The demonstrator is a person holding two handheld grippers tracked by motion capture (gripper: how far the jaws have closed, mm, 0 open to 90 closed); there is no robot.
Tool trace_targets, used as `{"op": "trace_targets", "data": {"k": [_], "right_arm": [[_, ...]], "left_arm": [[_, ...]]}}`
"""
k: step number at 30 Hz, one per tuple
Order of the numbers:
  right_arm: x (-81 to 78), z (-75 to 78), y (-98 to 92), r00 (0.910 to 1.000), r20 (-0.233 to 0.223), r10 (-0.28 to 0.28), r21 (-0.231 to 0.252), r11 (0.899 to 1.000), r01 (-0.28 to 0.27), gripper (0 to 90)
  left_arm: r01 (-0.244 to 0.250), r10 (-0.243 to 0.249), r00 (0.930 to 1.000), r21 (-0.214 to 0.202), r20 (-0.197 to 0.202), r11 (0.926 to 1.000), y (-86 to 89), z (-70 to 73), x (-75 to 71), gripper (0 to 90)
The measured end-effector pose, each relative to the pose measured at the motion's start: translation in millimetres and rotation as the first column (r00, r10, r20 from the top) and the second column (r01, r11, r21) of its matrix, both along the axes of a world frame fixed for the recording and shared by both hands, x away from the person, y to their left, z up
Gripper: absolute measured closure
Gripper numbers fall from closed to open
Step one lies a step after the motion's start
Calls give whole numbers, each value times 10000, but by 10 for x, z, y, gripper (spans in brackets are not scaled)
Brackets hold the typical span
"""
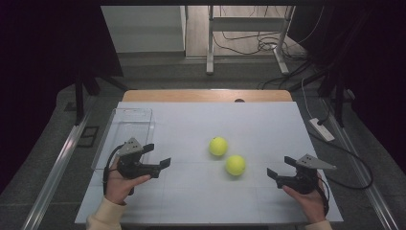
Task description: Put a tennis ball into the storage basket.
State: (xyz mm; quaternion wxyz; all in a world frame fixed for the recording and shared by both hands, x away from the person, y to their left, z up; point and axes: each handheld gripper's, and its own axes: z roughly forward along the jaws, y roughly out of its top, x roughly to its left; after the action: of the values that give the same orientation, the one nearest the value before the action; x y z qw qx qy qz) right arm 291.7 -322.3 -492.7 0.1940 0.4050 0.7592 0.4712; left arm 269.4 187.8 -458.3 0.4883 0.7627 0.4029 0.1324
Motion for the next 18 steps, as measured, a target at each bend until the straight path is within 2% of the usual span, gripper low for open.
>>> {"op": "trace_targets", "data": {"k": [14,18], "right_arm": [[-1,-7,7,10000,6,19,-73,10000,-19,101],[-2,-5,4,10000,3,-3,-60,10000,3,101]], "left_arm": [[262,-262,9997,44,-13,9996,-110,28,34,126],[241,-242,9997,34,105,9997,-138,42,39,128]]}}
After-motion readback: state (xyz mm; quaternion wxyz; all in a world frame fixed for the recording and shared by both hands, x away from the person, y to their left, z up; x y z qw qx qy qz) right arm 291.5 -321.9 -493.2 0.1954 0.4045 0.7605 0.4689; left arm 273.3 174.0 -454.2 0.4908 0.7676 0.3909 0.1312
